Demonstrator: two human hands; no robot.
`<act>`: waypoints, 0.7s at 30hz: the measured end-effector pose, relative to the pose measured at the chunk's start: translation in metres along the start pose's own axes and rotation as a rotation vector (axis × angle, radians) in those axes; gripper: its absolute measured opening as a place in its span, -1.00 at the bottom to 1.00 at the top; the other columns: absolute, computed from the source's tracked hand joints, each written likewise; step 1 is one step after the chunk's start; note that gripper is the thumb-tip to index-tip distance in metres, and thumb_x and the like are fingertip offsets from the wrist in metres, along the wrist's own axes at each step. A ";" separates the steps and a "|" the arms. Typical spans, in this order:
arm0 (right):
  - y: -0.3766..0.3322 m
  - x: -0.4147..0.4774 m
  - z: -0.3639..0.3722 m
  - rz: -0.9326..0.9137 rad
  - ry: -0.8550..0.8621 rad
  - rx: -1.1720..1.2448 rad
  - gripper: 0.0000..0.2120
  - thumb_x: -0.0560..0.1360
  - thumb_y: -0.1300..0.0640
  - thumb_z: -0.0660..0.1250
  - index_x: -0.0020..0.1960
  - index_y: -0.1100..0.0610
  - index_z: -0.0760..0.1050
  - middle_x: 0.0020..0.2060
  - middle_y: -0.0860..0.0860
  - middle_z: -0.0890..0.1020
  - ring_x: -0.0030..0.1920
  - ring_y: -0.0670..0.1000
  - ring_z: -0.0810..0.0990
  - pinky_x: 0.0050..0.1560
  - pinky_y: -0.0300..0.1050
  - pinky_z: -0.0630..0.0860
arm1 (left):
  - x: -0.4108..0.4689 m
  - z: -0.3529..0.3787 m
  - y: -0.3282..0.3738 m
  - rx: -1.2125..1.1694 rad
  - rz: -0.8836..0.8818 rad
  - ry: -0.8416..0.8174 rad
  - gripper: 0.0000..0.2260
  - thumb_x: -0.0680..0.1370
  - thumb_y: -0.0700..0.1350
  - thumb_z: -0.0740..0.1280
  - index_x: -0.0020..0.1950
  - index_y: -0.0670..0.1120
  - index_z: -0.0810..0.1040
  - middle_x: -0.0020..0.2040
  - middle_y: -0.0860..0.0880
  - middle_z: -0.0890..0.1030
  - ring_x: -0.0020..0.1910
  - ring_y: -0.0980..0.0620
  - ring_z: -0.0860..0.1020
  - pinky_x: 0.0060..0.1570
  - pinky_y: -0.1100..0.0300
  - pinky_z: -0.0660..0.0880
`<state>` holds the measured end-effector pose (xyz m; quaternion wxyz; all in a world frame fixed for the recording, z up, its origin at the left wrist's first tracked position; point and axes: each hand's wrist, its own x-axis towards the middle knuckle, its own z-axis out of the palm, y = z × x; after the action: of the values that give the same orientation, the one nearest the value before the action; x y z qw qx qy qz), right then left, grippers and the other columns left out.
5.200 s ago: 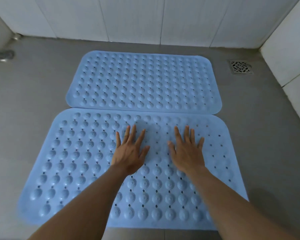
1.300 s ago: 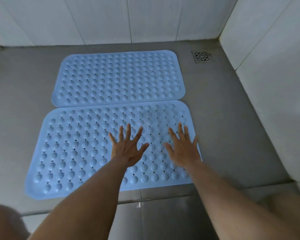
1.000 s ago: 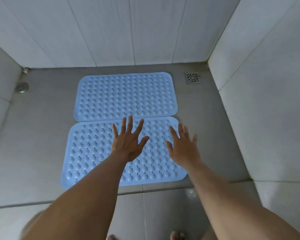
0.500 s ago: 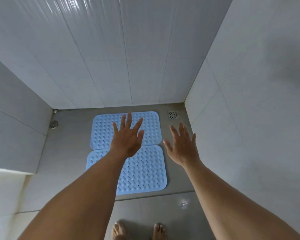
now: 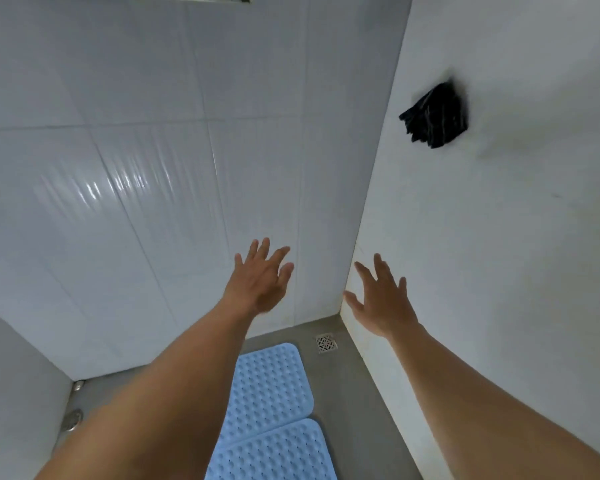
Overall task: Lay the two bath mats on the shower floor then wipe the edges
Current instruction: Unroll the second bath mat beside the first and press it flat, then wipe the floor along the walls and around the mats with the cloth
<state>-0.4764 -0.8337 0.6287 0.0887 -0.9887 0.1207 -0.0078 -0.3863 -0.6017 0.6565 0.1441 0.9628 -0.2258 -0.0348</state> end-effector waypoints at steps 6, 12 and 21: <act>-0.009 0.039 -0.074 0.037 0.098 -0.019 -0.33 0.63 -0.26 0.03 0.63 -0.02 -0.07 0.62 0.13 -0.13 0.61 0.15 -0.10 0.53 0.31 -0.07 | 0.056 -0.068 0.022 0.011 0.140 0.092 -0.50 0.68 0.18 -0.08 0.62 0.11 0.05 0.64 -0.11 -0.02 0.61 -0.10 -0.10 0.54 -0.22 -0.09; 0.010 0.084 -0.131 0.088 0.187 -0.023 -0.34 0.64 -0.21 0.07 0.63 -0.01 -0.05 0.61 0.14 -0.11 0.60 0.13 -0.10 0.53 0.31 -0.06 | 0.125 -0.100 0.053 -0.002 0.248 0.129 -0.50 0.68 0.19 -0.07 0.62 0.12 0.04 0.64 -0.10 0.02 0.61 -0.09 -0.06 0.54 -0.22 -0.04; 0.062 0.173 -0.201 0.188 0.354 -0.005 -0.35 0.64 -0.17 0.12 0.63 0.00 -0.01 0.61 0.12 -0.03 0.59 0.12 0.05 0.55 0.19 0.02 | 0.240 -0.131 0.110 -0.043 0.402 0.165 -0.50 0.68 0.19 -0.04 0.62 0.15 0.02 0.63 -0.06 0.10 0.60 -0.08 0.08 0.53 -0.18 0.07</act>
<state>-0.3307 -0.9692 0.8141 0.0642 -0.9565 0.2264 -0.1727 -0.2006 -0.7691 0.8133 0.1865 0.8948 -0.3998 0.0688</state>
